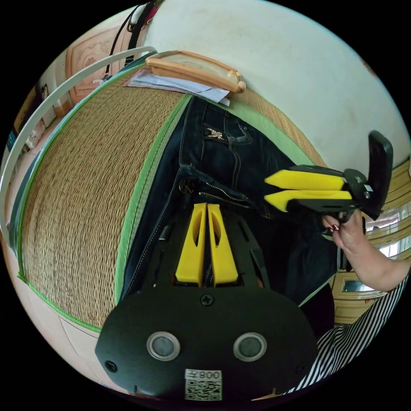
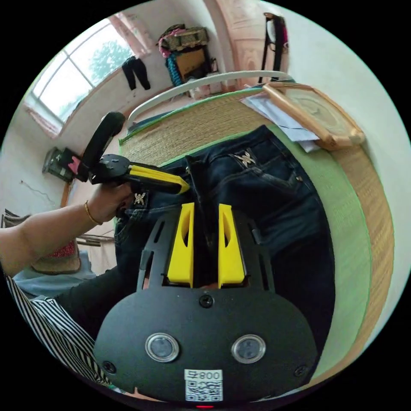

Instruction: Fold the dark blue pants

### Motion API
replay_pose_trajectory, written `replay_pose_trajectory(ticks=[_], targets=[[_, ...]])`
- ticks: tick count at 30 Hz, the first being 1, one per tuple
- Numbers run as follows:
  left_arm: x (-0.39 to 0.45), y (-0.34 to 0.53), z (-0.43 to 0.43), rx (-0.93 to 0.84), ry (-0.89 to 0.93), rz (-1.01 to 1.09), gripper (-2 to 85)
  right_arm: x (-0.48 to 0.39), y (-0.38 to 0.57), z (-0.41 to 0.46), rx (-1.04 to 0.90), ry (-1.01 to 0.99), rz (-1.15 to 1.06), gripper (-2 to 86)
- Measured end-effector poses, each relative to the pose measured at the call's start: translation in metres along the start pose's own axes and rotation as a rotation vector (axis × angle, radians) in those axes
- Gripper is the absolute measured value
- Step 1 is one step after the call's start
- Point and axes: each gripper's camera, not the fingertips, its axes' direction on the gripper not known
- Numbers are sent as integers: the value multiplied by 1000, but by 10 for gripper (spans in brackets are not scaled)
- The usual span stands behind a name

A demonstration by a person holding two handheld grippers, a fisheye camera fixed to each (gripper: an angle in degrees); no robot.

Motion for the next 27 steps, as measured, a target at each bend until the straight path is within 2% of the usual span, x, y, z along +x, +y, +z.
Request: replay_pose_trajectory(ticks=[6, 10, 13, 16, 20, 24, 26, 27], targets=[[-19, 12, -12, 12, 24, 10, 2, -41, -4, 85, -85, 148, -102, 27], [-27, 18, -19, 10, 25, 26, 2, -32, 37, 66, 50, -17, -48, 14], [-33, 26, -25, 27, 32, 28, 2, -39, 58, 77, 50, -55, -87, 13], [-44, 45, -48, 130, -4, -42, 2, -45, 68, 111, -10, -42, -111, 15], [-51, 66, -81, 325, 91, -79, 1, -51, 78, 129, -23, -16, -138, 19], [-42, 46, -58, 187, 68, -13, 0, -44, 97, 140, 9, -24, -101, 21], [-42, 41, -32, 65, -27, 37, 0, -35, 103, 139, 16, -65, -68, 21], [-43, 44, -32, 95, -23, 43, 0, -27, 108, 135, 9, -115, -40, 18]])
